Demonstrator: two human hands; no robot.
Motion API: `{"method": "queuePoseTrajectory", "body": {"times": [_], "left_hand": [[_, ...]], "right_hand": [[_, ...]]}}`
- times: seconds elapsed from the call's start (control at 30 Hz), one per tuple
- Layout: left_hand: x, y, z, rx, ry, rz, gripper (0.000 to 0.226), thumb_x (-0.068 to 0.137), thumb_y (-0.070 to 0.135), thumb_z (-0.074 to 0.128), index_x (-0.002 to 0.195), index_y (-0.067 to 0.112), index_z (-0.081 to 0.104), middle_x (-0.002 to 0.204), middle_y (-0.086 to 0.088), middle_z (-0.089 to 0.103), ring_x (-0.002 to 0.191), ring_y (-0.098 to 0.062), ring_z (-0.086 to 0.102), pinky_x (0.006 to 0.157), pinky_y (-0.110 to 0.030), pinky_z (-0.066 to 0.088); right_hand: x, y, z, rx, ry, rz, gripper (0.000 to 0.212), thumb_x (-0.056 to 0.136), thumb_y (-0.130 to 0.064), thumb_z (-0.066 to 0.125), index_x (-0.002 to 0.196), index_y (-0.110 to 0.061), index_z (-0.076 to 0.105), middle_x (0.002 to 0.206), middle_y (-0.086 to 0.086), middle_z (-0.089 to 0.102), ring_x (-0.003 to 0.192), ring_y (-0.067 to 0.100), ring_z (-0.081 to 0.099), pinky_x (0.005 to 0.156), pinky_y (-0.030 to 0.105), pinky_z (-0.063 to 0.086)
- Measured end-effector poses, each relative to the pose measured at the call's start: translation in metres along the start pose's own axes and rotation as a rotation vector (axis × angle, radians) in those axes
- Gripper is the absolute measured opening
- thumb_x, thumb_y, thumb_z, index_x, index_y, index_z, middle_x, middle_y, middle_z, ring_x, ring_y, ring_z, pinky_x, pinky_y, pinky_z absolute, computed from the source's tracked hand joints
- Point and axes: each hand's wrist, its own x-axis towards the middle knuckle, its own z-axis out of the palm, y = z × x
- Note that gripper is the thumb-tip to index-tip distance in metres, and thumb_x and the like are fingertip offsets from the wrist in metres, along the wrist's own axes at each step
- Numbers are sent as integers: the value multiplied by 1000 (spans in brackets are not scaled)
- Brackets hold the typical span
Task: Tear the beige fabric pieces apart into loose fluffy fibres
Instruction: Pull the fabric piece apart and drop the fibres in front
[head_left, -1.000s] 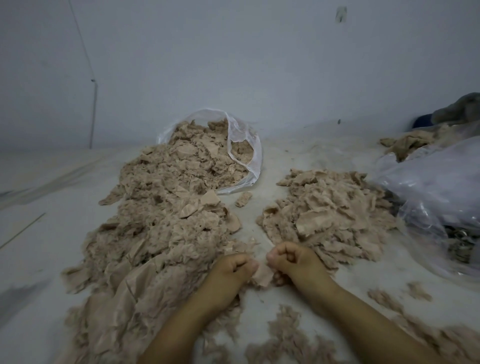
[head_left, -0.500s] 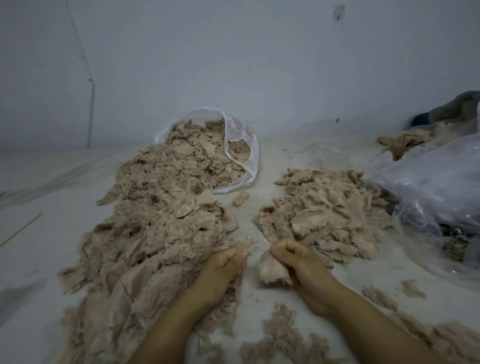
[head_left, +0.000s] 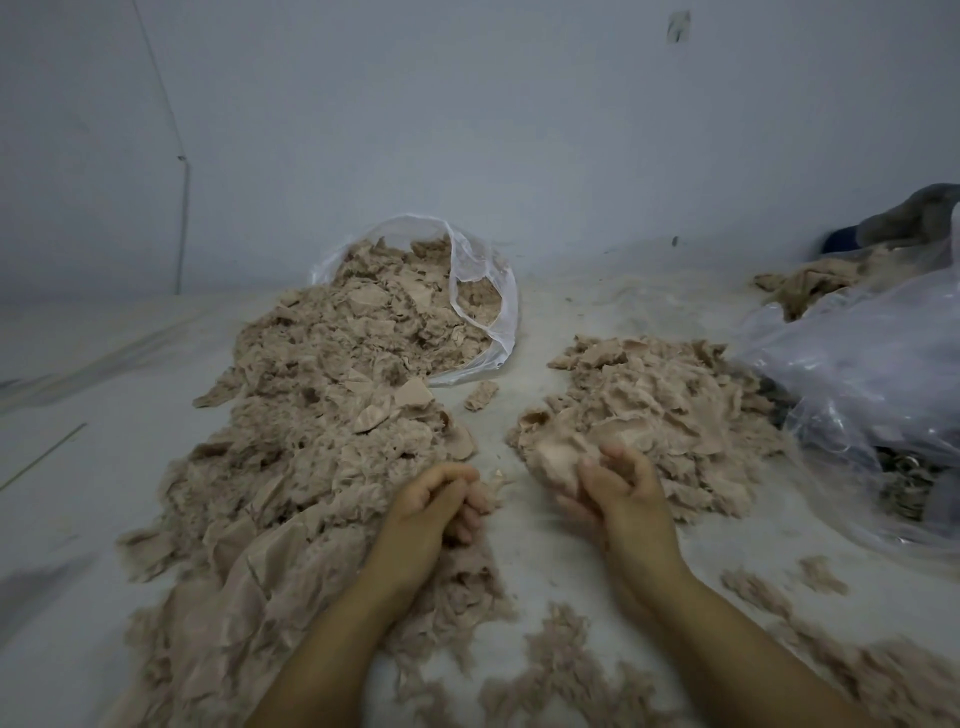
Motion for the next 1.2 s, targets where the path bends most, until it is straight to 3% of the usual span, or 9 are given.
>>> {"method": "queuePoseTrajectory", "body": {"times": [0.07, 0.2, 0.3, 0.37, 0.43, 0.57, 0.77, 0.93, 1.2], "left_hand": [[5, 0, -5, 26, 39, 4, 33, 94, -12, 34, 97, 7, 61, 74, -2, 65, 63, -12, 58, 57, -20, 50], [2, -4, -7, 280, -58, 49, 52, 84, -21, 33, 95, 23, 60, 85, -5, 65, 79, -16, 63, 74, -19, 52], [0, -8, -8, 290, -188, 30, 53, 83, -19, 36, 107, 22, 58, 94, 0, 66, 88, -9, 65, 81, -19, 50], [0, -10, -11, 391, -277, 14, 45, 88, -5, 45, 119, 27, 56, 108, 12, 63, 98, 0, 61, 84, -15, 47], [1, -11, -13, 613, -311, 48, 36, 93, 15, 53, 124, 33, 53, 112, 28, 51, 103, 7, 51, 81, -1, 38], [2, -12, -13, 784, -228, 149, 27, 94, 8, 51, 118, 15, 59, 109, 6, 54, 99, -8, 51, 77, -2, 35], [-6, 0, 8, 128, -185, -113, 46, 81, 21, 69, 125, 17, 55, 106, 4, 63, 90, 3, 64, 76, -11, 48], [-8, -2, 19, 48, -59, -114, 17, 86, 0, 62, 84, 15, 69, 77, 0, 68, 72, -9, 64, 69, -19, 52], [-10, 4, 19, -43, -130, -122, 9, 88, 1, 59, 82, 7, 61, 77, -8, 62, 65, -9, 62, 65, -23, 53]], "right_hand": [[-5, 1, 0, -51, -47, 91, 27, 90, -24, 63, 111, -12, 52, 92, 10, 67, 74, 19, 71, 65, 30, 59], [-21, 10, 7, -949, -368, -48, 40, 70, -64, 66, 86, -28, 64, 88, -8, 60, 74, 2, 56, 69, 23, 46], [-22, 18, 18, -1339, -513, -220, 36, 77, -59, 62, 96, -28, 62, 92, -12, 48, 82, 7, 49, 68, 24, 40], [-19, 17, 19, -1167, -440, -244, 11, 89, -34, 60, 81, -27, 60, 78, -12, 54, 75, 8, 52, 67, 24, 43], [-17, 13, 14, -832, -304, -124, 25, 91, -16, 59, 68, -26, 57, 61, -13, 57, 61, 6, 53, 57, 20, 39], [-11, 1, -1, -184, -166, 155, 26, 94, -2, 51, 73, -13, 60, 62, 6, 58, 52, 14, 53, 49, 26, 39], [-12, 2, 0, -148, -370, 216, 7, 89, -5, 60, 83, -7, 63, 69, 8, 65, 61, 15, 60, 53, 25, 50], [-14, 5, 6, -228, -299, 228, 14, 96, -12, 52, 86, -4, 58, 63, 9, 66, 53, 15, 59, 45, 25, 49], [-15, 6, 5, -335, -212, 87, 13, 93, -13, 58, 87, -2, 61, 68, 12, 61, 53, 15, 57, 46, 27, 48]]}}
